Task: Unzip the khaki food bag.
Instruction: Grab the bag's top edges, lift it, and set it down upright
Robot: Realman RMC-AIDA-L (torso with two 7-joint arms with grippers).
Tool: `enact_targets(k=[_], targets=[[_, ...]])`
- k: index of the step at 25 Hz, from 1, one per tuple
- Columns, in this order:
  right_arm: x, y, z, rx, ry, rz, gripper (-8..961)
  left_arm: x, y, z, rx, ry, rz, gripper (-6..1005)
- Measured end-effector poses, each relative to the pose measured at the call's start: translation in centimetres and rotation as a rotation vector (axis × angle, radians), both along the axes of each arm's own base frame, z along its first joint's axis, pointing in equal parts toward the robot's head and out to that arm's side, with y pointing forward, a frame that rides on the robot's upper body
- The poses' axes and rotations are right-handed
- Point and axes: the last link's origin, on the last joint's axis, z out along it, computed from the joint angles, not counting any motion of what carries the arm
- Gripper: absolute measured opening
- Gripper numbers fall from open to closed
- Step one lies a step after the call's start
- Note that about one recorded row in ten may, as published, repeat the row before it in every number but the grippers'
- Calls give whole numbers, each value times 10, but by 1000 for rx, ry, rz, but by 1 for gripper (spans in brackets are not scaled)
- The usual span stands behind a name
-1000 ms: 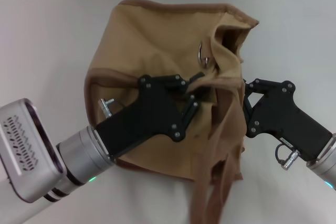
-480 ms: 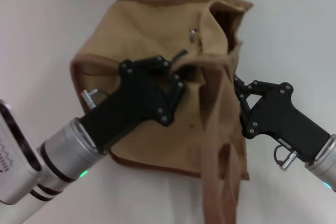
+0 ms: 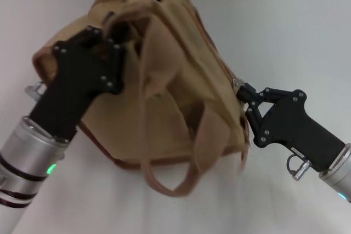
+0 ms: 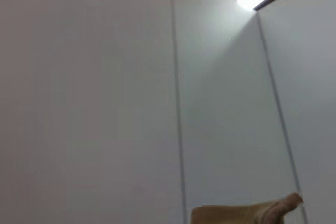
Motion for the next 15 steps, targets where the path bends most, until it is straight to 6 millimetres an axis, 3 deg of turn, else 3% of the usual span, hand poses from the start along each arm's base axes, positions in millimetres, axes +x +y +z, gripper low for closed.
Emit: enact_targets(k=[15], targets=[[2, 0, 0, 2, -5, -14, 42, -27, 2, 22, 48, -87, 129, 73]])
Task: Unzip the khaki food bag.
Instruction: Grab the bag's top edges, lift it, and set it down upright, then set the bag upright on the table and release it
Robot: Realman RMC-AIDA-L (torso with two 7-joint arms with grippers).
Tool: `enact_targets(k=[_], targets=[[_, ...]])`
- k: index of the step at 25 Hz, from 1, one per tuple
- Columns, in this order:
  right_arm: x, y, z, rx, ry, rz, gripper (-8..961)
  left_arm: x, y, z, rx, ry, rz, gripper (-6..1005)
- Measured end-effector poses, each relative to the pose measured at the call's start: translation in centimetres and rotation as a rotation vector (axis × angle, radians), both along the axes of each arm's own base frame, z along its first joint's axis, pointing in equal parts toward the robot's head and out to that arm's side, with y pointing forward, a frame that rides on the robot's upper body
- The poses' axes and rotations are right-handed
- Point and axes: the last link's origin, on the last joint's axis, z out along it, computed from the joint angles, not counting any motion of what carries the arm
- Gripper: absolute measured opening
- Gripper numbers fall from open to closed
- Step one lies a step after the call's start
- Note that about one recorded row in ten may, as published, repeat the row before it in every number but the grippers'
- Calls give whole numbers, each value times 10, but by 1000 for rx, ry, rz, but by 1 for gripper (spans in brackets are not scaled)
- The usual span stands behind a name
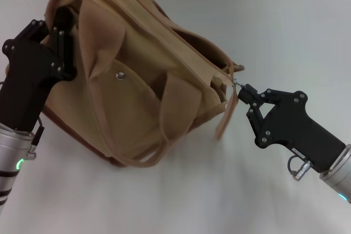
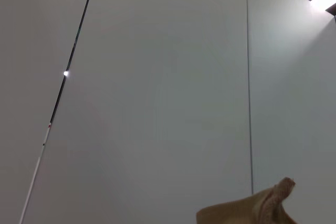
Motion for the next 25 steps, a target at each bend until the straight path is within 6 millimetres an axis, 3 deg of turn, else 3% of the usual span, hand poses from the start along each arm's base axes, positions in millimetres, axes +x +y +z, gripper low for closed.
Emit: enact_targets(k=[8, 12, 18, 25], targets=[[4, 1, 3, 19, 8, -27, 56, -2, -1, 0, -3, 6, 5, 74], [13, 11, 8, 59, -14, -96, 63, -2, -1, 0, -3, 7, 10, 74], [14, 26, 4, 53, -65, -123, 277, -3, -1, -1, -7, 10, 14, 74], [3, 44, 2, 37, -100, -81, 423, -3, -1, -2, -13, 12, 14, 74]])
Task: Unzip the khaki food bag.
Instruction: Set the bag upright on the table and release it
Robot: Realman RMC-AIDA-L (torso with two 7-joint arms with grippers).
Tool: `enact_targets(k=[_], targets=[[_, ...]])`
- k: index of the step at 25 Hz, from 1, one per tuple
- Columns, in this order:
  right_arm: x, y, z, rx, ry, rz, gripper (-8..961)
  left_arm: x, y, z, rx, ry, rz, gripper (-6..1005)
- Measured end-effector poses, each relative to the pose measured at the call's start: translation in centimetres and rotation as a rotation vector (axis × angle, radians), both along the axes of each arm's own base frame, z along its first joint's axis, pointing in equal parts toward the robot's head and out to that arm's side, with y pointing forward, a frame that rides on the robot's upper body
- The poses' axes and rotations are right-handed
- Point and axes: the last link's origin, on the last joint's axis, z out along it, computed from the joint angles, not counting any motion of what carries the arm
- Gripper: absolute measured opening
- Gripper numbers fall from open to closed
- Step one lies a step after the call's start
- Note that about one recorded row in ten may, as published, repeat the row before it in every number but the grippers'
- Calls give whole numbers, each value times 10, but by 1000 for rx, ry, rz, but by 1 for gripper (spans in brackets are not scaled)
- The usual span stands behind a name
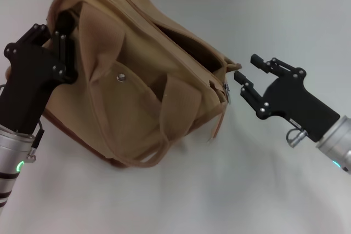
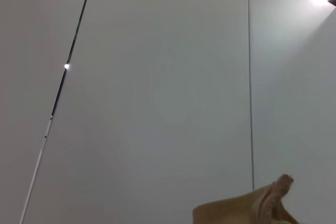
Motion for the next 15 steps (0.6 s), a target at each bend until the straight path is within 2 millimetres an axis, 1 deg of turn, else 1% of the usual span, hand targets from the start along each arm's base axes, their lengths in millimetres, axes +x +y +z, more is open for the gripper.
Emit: enact_targets(k=[6, 9, 12, 15], targets=[[-8, 10, -4, -18, -25, 27, 364, 0, 0, -1, -4, 2, 4, 74], [-9, 10, -4, -21, -27, 32, 334, 0, 1, -2, -7, 3, 4, 73], [-15, 12, -9, -54, -43, 62, 305, 1, 1, -2, -8, 4, 2, 73], [-16, 10, -11, -73, -51, 74, 244, 0, 2, -2, -10, 5, 4, 73]])
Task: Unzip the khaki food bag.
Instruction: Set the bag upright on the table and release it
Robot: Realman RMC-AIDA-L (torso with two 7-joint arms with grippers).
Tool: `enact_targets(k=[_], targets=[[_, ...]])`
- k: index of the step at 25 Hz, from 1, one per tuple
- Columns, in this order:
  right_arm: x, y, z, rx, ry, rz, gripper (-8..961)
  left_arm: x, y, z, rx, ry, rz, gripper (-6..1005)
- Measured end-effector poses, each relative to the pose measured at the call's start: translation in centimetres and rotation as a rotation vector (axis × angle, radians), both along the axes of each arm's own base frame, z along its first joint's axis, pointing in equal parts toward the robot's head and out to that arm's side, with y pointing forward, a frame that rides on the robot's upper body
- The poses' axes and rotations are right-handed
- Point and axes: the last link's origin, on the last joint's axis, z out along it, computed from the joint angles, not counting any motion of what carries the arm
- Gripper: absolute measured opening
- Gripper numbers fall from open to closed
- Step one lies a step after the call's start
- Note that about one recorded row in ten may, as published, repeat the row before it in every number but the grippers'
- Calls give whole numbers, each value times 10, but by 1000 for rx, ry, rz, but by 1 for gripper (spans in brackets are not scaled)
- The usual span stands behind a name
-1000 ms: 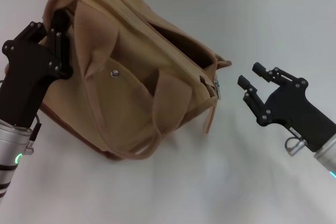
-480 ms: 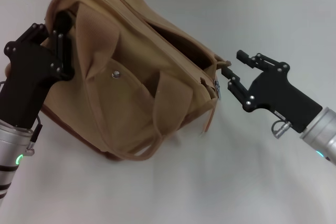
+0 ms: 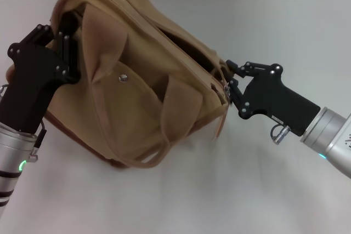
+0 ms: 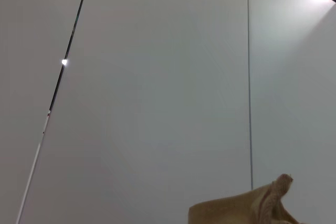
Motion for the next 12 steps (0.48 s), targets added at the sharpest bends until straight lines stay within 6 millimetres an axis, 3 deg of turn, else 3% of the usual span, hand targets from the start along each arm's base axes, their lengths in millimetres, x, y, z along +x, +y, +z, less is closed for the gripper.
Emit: enact_targets(k=[8, 12], targets=[[-1, -1, -2, -9, -2, 6, 65, -1, 1, -1, -5, 4, 11, 73], [-2, -3, 2, -2, 48, -12, 54, -1, 1, -2, -9, 6, 9, 73]])
